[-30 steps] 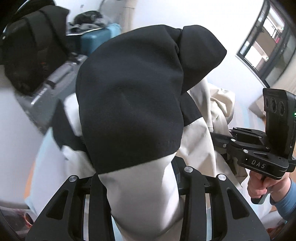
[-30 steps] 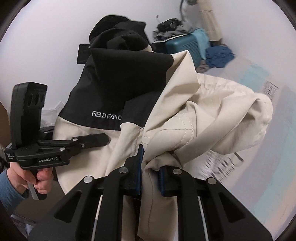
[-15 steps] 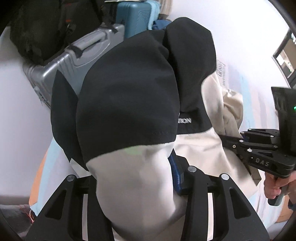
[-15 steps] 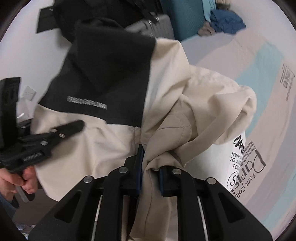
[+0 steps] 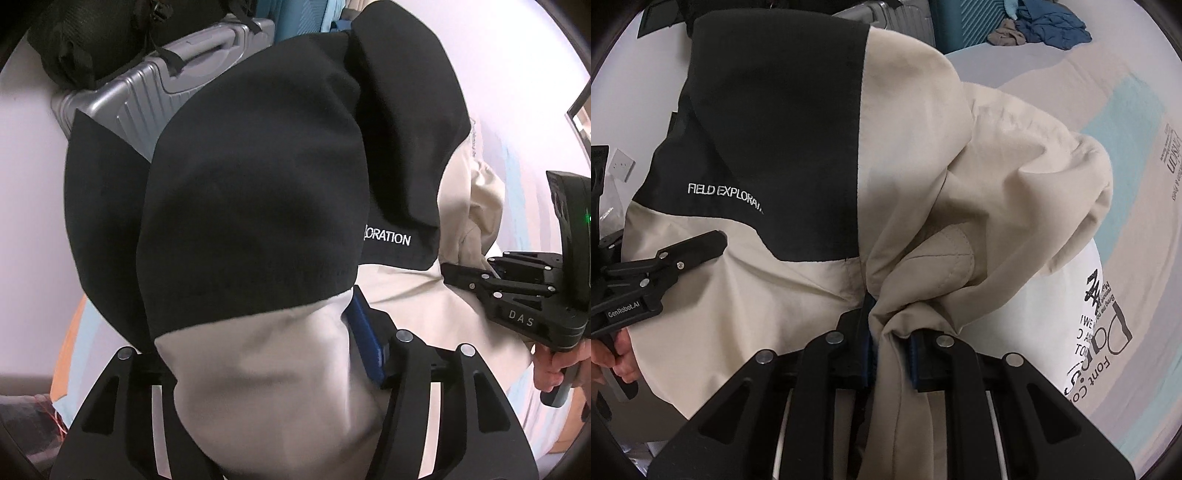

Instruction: Fold large clothes

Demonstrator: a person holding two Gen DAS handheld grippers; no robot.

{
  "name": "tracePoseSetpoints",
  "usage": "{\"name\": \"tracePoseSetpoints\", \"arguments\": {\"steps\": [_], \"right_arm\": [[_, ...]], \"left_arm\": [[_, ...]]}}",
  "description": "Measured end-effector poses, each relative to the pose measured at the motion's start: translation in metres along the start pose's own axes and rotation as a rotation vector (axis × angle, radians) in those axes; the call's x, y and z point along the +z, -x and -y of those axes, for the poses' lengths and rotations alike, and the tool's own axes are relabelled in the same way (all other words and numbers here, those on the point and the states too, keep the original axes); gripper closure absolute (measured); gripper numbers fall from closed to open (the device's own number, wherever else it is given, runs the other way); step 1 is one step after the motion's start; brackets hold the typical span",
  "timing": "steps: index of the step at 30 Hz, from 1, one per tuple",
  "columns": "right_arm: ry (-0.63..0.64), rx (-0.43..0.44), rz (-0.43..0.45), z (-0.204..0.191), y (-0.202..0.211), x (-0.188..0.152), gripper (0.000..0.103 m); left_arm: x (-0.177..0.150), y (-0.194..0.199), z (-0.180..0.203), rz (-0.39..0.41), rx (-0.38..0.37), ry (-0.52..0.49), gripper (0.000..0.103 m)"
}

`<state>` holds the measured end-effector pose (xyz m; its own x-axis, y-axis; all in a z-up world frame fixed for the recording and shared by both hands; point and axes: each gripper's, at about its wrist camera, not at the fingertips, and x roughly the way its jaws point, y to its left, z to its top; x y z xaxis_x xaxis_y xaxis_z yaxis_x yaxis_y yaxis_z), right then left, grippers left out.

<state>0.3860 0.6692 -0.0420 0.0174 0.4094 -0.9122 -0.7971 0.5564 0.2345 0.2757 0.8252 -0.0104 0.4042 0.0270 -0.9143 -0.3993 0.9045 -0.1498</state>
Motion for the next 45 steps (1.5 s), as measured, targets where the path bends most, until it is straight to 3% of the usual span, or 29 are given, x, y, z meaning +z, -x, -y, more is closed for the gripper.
{"name": "tracePoseSetpoints", "arguments": {"steps": [4,7,9,10,18,23,27,32,36,39,45], "right_arm": [[-0.002,-0.041,0.016,-0.004,0.003,0.000,0.086],[0.006,-0.086,0.053,-0.009,0.013,-0.004,0.074],[-0.001,-0.153,0.080,-0.010,0.020,-0.008,0.047],[-0.015,-0.157,0.097,-0.008,0.024,-0.010,0.043],[-0.033,-0.187,0.141,-0.012,0.036,-0.018,0.025],[-0.010,-0.204,0.206,-0.019,0.068,-0.037,0.014],[0.018,-0.230,0.274,-0.028,0.100,-0.058,0.008],[0.018,-0.251,0.367,-0.031,0.144,-0.099,0.008],[-0.002,-0.237,0.422,-0.030,0.179,-0.138,0.008],[0.056,-0.264,0.458,-0.041,0.218,-0.176,0.008],[0.028,-0.234,0.495,-0.057,0.306,-0.252,0.008]], "left_arm": [[-0.003,0.006,0.007,0.018,0.053,0.014,0.034],[-0.005,0.018,0.014,0.040,0.109,0.000,0.026],[-0.008,0.029,0.019,0.062,0.160,-0.008,0.016],[-0.011,0.036,0.023,0.076,0.168,-0.012,0.011],[-0.032,0.080,0.051,0.171,0.256,-0.041,0.007],[-0.053,0.116,0.066,0.232,0.280,-0.022,0.006],[-0.073,0.139,0.076,0.282,0.265,0.006,0.006],[-0.100,0.166,0.086,0.332,0.263,0.023,0.006],[-0.149,0.198,0.094,0.350,0.284,0.103,0.006],[-0.185,0.220,0.108,0.337,0.285,0.139,0.006],[-0.247,0.276,0.155,0.331,0.281,0.148,0.006]]}}
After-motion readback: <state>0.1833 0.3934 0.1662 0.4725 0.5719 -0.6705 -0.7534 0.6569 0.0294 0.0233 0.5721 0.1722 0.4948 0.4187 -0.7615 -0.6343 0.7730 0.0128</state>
